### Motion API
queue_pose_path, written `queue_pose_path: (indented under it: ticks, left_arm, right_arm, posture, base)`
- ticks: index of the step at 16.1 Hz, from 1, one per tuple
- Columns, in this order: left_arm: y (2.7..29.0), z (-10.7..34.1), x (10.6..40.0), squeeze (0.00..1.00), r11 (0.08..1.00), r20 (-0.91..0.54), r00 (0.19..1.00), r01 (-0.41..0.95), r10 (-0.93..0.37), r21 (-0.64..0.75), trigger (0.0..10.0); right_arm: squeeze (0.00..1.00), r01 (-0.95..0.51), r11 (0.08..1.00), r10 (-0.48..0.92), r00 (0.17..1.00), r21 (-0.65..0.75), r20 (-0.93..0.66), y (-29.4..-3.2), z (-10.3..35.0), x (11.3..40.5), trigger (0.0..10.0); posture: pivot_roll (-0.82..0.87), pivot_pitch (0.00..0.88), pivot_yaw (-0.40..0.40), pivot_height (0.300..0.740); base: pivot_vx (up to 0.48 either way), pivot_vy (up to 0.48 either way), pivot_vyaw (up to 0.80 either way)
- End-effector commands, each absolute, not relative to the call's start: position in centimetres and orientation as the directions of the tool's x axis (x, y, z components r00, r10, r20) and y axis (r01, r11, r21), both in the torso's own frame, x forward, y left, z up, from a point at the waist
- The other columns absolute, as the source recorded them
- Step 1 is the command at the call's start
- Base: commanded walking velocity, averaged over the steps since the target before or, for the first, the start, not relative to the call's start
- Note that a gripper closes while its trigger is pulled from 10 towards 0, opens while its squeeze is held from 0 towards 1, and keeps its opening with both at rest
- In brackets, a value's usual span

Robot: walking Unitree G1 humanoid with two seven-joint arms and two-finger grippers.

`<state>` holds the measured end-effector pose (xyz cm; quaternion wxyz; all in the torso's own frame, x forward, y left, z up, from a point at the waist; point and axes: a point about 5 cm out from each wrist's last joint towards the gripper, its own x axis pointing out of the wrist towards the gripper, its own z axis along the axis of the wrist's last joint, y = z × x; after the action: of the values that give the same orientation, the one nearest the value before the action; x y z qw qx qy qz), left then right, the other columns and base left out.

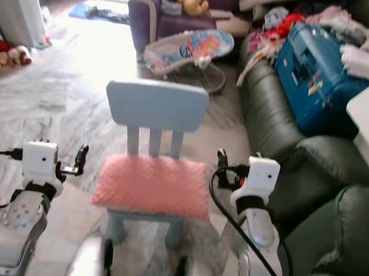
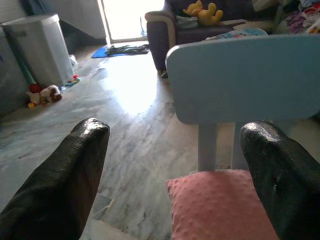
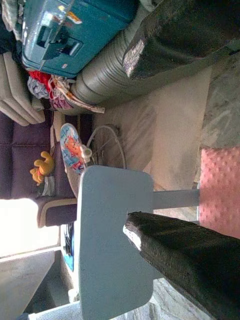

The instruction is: Move the pillow to the sofa

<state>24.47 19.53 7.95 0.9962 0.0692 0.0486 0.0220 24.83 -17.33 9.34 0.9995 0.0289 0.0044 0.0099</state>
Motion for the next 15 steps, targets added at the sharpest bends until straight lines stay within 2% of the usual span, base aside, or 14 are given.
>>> queue_pose_path:
  ticks: [1,4,15]
  left_arm:
    - [19.55,7.81,24.57,0.00,0.989,-0.107,0.993,-0.035,0.051,0.147,10.0]
    - [19.49,7.85,24.64,0.00,0.987,-0.103,0.993,-0.040,0.056,0.155,10.0]
    - [19.52,7.75,24.75,0.00,0.981,-0.103,0.991,-0.059,0.080,0.184,10.0]
  right_arm:
    - [0.00,-0.016,0.998,0.017,1.000,0.067,-0.025,-17.56,9.04,24.77,10.0]
    - [0.00,-0.022,0.997,0.024,0.999,0.073,-0.025,-17.54,9.04,24.86,10.0]
    - [0.00,-0.044,0.995,0.047,0.998,0.086,-0.034,-17.47,8.87,24.94,10.0]
  posture:
    - [-0.01,0.000,-0.055,0.596]
    - [-0.01,0.000,-0.056,0.566]
    - [-0.01,0.000,-0.061,0.566]
  base:
    - [0.000,0.000,0.00]
    - [0.000,0.000,0.00]
    - [0.000,0.000,0.00]
